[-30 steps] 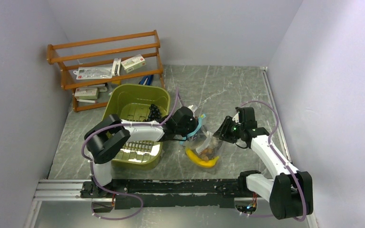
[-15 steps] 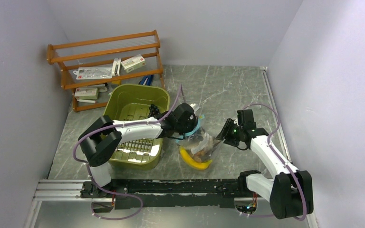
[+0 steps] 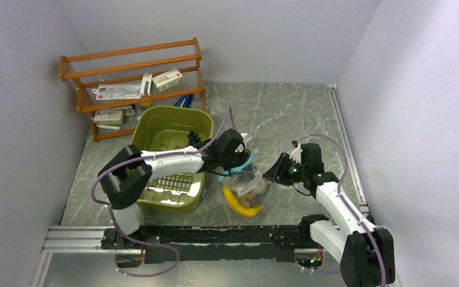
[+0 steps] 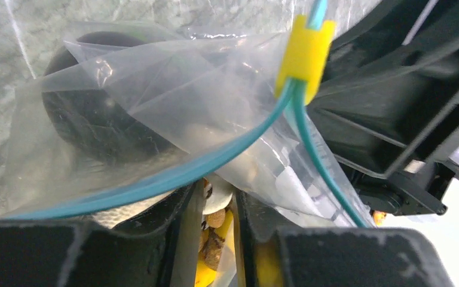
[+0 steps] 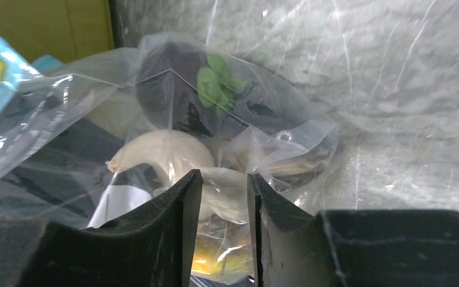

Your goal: Open the zip-top bag and remove the fake food

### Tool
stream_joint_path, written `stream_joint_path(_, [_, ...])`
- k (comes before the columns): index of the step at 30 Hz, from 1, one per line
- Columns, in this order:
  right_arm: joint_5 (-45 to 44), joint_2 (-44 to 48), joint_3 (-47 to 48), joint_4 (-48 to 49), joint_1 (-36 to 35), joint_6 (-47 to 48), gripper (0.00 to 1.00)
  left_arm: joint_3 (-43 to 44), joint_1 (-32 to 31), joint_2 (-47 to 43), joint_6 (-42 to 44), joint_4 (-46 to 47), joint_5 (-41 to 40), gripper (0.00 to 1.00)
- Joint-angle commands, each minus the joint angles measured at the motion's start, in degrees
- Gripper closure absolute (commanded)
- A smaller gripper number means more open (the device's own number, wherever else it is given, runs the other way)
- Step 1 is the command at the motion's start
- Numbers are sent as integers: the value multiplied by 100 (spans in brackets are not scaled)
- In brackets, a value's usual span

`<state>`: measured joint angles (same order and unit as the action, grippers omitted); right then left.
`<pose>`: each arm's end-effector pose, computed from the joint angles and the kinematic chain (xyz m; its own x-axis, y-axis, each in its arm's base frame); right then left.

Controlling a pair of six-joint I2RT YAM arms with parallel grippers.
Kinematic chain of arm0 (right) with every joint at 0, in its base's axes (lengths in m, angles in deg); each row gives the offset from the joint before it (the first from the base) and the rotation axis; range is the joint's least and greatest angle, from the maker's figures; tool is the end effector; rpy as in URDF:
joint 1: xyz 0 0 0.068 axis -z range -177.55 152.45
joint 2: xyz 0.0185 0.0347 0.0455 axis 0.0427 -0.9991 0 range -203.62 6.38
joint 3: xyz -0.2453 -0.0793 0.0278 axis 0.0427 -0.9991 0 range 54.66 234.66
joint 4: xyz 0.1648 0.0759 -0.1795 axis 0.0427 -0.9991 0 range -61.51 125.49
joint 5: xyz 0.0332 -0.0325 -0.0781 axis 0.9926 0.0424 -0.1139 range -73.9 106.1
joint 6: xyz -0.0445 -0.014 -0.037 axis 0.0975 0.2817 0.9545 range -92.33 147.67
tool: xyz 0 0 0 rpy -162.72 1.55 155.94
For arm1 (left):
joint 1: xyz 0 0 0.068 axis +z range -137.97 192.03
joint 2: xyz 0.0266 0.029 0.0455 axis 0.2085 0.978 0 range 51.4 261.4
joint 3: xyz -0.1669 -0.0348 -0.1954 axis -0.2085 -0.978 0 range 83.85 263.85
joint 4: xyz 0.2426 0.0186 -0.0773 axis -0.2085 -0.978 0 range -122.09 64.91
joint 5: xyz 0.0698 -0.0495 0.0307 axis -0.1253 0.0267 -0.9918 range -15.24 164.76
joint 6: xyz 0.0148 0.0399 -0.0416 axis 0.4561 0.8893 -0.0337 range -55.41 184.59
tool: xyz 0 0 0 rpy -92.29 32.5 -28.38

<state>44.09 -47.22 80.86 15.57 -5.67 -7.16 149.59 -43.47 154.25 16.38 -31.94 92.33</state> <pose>0.1822 0.0467 0.1756 -0.8486 0.3884 -0.3593 0.0549 0.7400 0.6703 0.2073 -0.3249 0.1810 -0.9395 0.1122 -0.3236 0.3126 0.6671 -0.6763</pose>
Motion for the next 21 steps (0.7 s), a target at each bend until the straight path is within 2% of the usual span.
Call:
stream_joint_path(1, [929,-165,-352,405,-30,34,66,-92,13,-75,-168,425,606,61])
stream_joint_path(4, [805,-243,-429,397,-37,-17,67,-270,11,-36,-337,800,926,50])
stream_joint_path(9, [515,-311,-580,415,-39,-182,72,-516,12,43,-562,1227,1303,50])
stream_joint_path(13, [324,-271,-635,290,-38,-223,74,-590,17,41,-637,1381,1371,58])
stream_joint_path(15, [244,-193,-606,168,-36,-186,75,-541,22,67,-573,1307,1367,68])
stream_joint_path(21, [110,132,-444,-175,-33,-130,76,-500,18,-2,-375,903,974,88])
